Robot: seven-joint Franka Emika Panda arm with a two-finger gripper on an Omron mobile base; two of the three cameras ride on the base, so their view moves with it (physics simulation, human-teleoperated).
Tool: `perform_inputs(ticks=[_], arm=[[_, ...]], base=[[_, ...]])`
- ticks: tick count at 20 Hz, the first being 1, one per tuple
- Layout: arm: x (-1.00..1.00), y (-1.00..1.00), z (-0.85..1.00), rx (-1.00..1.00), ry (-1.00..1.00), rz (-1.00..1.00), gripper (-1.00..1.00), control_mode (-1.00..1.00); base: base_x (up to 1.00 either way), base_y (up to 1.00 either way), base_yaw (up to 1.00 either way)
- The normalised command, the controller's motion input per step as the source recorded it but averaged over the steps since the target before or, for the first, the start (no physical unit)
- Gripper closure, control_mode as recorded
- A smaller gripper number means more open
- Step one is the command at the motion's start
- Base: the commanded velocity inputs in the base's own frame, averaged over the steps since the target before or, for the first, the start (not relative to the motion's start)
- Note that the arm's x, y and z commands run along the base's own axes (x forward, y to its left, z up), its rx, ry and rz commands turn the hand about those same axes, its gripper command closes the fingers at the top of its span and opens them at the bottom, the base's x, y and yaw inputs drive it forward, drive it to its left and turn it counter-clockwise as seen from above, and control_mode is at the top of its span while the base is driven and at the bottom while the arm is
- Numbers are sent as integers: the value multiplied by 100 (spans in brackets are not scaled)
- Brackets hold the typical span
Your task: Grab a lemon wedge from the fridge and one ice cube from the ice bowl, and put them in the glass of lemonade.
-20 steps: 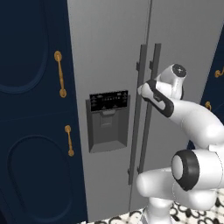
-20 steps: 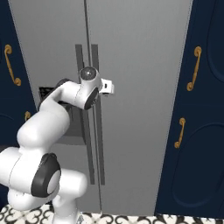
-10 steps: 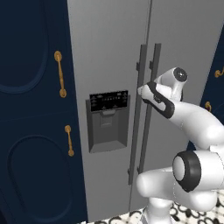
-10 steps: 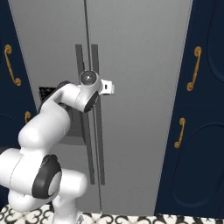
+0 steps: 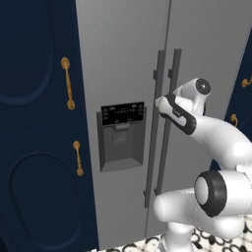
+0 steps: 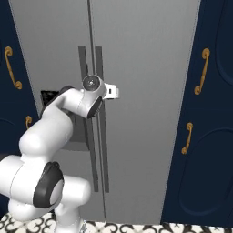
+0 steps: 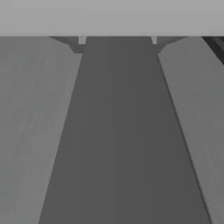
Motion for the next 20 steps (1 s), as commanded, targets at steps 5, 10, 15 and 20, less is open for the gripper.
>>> perform_inputs(ticks=[5,10,15,20], arm=[[12,-69,0,0,1,-10,100,-100],[-4,-93,0,0,0,-13,100,-100],[-17,-100,0,0,0,-15,100,-100],[-28,-100,0,0,0,-15,100,-100]], base=[[0,0,0],[0,0,0],[0,0,0],[0,0,0]])
